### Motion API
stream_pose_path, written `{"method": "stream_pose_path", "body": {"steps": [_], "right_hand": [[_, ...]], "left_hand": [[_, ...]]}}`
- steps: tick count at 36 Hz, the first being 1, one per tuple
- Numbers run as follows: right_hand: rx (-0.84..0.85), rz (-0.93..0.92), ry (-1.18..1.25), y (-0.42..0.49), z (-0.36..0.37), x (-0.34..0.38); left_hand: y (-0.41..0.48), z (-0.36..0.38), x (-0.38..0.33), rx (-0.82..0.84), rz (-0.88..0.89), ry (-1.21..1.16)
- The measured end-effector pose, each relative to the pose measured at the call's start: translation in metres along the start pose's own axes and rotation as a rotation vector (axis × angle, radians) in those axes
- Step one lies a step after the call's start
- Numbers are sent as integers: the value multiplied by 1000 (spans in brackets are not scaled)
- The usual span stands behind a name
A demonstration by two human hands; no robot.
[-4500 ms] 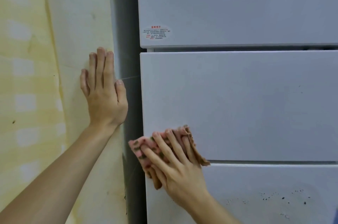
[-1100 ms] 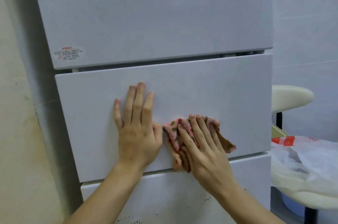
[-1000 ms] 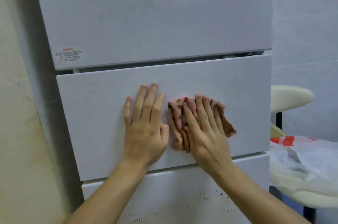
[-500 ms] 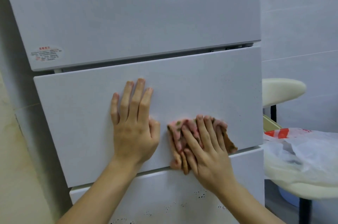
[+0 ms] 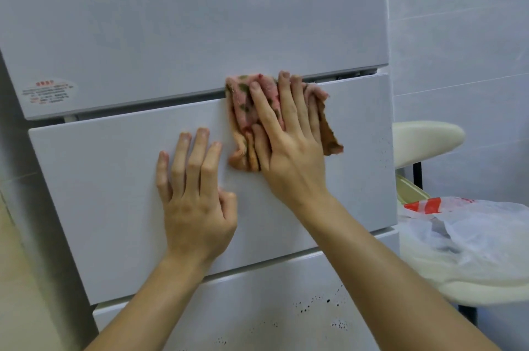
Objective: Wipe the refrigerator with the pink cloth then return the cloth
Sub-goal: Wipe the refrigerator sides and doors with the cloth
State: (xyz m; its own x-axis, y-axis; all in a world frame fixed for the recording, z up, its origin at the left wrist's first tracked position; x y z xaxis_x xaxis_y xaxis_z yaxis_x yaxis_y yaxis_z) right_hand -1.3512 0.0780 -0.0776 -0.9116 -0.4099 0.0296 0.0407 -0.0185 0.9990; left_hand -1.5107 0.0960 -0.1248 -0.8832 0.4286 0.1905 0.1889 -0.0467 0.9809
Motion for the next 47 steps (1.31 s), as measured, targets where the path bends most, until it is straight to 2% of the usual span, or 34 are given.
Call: {"method": "stream_pose_path", "body": {"steps": [3,9,13,16,19,26,30,40,44,47], "right_hand": [[-23,16,55,-20,0,-1],[128,-120,-7,-121,-19,-24],[212,-192,-42,-153,-41,-54],[247,-214,-59,-151,-45,-61],[211,-207,-62,-128,-44,-61],[-45,-22,7,-10,-32,-55],[-97,2,9,-19,-32,-54],[92,-47,-35,-156,-58,-85],[180,-56,-96,-162,-66,-98],[152,-32,-116,-139,-65,-99]], "left_hand": [[-2,1,1,-5,9,-8],[0,-1,1,21,28,16],[-1,1,-6,38,71,41],[-1,7,-16,54,86,45],[2,10,-22,56,50,50],[-3,15,-31,28,29,82],[-6,15,-32,14,33,88],[13,10,-37,-21,53,44],[21,17,-45,-21,107,78],[20,20,-45,-18,112,87]]}}
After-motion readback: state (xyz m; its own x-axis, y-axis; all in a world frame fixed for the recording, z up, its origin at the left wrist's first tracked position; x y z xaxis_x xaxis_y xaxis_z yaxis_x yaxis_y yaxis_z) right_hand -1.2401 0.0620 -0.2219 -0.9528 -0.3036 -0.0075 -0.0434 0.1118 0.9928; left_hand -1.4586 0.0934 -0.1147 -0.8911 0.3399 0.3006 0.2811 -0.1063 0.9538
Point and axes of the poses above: each hand's wrist, its own y-axis towards the middle knuckle, its own z-axis out of the palm, x = y × z, the point moved 4 cm from there along y, towards the middle knuckle, and after that the axes turned 6 degrees about y, right-handed, at the moved point
